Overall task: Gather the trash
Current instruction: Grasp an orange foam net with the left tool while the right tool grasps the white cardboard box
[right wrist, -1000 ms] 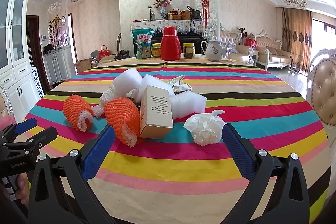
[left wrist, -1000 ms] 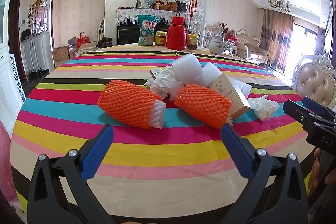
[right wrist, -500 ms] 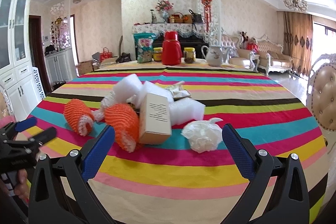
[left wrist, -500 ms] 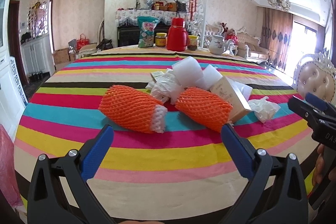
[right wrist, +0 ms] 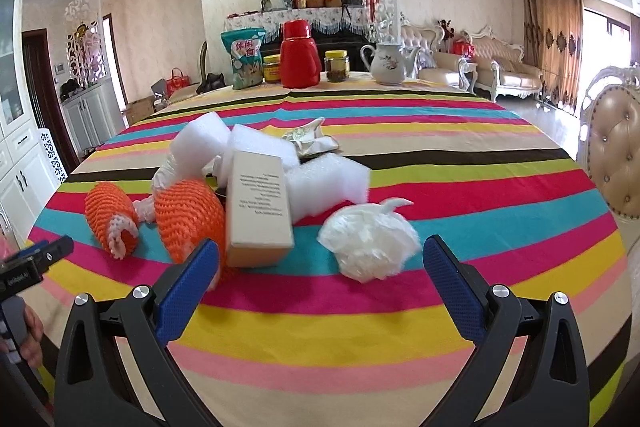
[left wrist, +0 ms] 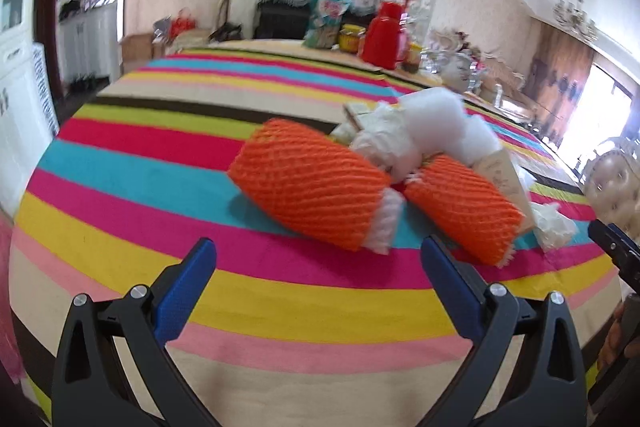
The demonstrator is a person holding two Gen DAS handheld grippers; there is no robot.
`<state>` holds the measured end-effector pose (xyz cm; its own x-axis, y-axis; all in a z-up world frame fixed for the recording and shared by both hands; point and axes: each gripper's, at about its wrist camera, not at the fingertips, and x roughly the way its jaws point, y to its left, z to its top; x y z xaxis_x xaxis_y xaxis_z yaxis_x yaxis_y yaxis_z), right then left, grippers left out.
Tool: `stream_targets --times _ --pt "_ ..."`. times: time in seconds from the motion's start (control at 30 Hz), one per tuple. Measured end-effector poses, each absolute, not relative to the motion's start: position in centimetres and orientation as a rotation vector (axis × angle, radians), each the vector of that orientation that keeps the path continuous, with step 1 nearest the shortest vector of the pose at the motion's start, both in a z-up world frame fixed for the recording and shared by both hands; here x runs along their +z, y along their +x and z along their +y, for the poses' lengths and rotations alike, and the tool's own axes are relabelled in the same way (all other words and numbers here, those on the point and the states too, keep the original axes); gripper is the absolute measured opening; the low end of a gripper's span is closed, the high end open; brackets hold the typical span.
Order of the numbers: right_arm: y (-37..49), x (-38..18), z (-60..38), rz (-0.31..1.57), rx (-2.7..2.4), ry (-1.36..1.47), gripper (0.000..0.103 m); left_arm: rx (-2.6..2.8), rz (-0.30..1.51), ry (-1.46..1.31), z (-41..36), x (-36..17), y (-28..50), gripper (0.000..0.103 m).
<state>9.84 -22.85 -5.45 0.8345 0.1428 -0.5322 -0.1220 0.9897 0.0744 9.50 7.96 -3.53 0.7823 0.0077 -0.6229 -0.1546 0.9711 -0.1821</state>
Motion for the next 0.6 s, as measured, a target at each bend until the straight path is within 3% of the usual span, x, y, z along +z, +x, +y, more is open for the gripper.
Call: stream_targets --times 0.07,0.2,0.6 --pt "11.1 -5.4 -21.9 0.582 0.187 0.057 0.095 0.09 0.676 -0.284 8.9 -3.9 10.1 0.098" --pt "13.8 -5.8 -20.4 0.632 0.237 0.061 0.08 0.122 0.673 -0.411 10.5 -4.1 10.7 0.098" --pt "18.8 -9.6 -18.4 0.77 0.413 0.06 0.069 0.248 0.709 -0.536 9.5 -3.4 15.0 0.098"
